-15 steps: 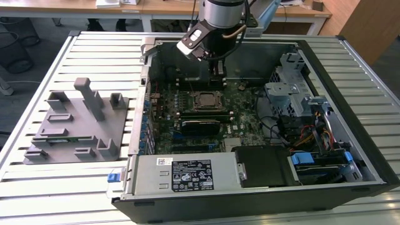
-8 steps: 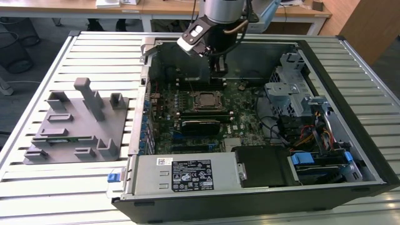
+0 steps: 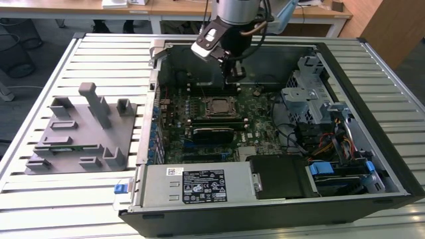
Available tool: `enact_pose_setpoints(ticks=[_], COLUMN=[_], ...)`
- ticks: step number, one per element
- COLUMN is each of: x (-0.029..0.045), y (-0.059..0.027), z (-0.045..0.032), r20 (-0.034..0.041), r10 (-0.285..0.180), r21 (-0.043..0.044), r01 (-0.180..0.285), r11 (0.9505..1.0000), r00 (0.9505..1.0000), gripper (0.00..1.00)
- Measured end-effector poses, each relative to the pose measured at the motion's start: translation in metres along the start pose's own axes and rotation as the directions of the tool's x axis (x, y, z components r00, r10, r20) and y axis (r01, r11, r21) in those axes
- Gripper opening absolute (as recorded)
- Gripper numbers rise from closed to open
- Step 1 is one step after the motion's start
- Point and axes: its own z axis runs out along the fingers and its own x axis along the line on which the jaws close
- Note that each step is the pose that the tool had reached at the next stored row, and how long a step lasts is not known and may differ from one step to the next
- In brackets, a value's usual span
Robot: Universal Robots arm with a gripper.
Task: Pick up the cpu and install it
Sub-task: 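Install the first cpu locking lever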
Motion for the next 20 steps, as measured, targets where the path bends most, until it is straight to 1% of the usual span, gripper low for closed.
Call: enact_pose_setpoints(ticks=[4,9,11,13,16,20], x=[0.0001,0.0002,0.0003,0.0002,0.0003,0.0003], y=[-0.0002,-0.0007,-0.0009,-0.0009,-0.0009,-0.0009], z=[0.0004,0.0006,0.0007,0.0009,0.0012,0.0017], r20=[0.0003,0.0004,0.0005,0.0007,0.0012,0.002], r10=[-0.051,-0.081,-0.105,-0.141,-0.194,-0.266], r21=[-0.0018,-0.0029,-0.0038,-0.0051,-0.007,-0.0095], r01=[0.051,0.081,0.105,0.141,0.194,0.266], r11=[0.9987,0.9967,0.9944,0.99,0.9809,0.964], r00=[0.9987,0.9968,0.9944,0.99,0.981,0.9641], gripper=[0.11,0.11,0.11,0.11,0.11,0.11])
